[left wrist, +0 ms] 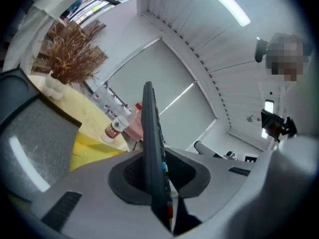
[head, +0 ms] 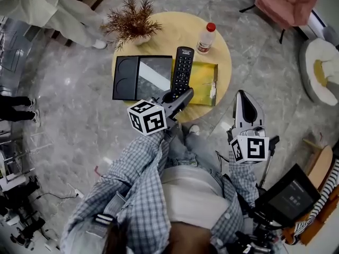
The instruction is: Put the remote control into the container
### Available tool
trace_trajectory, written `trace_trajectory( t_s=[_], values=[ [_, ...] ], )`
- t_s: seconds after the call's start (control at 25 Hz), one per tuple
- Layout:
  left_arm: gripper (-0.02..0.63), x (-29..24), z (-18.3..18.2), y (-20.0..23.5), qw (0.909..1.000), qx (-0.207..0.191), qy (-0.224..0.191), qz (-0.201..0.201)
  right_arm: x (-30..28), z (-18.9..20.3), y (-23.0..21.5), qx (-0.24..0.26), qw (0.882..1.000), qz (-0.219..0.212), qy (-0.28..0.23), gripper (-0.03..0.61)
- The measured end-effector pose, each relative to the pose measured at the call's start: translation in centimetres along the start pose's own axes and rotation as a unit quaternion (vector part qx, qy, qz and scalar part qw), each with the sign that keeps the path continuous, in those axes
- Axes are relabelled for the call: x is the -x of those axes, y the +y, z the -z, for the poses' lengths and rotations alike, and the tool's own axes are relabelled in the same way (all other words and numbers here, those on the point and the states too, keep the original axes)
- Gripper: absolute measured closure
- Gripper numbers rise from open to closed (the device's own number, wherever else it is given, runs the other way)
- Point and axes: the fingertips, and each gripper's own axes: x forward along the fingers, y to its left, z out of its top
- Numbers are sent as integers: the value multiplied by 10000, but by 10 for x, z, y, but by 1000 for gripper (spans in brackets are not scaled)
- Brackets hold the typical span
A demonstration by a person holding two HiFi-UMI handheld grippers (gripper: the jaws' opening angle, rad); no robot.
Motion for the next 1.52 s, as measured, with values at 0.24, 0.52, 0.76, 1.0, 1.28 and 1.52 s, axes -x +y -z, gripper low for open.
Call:
trace_trajectory(
  t_s=[0.24, 0.52, 0.76, 1.0, 1.28, 1.52],
  values=[
    [534, -7, 20, 15, 9972, 679, 214, 249, -13, 15, 18, 114, 9984, -468, 305, 571],
    [534, -13, 35, 16, 9915, 923, 453, 799, -37, 34, 63, -197, 9840, -1596, 773, 571],
    [534, -8, 48, 15, 9879, 711, 755, 1153, -51, 52, 86, -1638, 9489, -2438, 1151, 545],
    [534, 3, 48, 10, 9831, 595, 733, 1566, -56, 63, 105, -2508, 9077, -3046, 1426, 451],
    [534, 9, 51, 3, 9725, 552, 840, 2100, -68, 69, 121, -3028, 8750, -3458, 1522, 451],
    [534, 11, 53, 13, 9707, 388, 893, 2197, -80, 79, 132, -3181, 8617, -3622, 1585, 453]
  ],
)
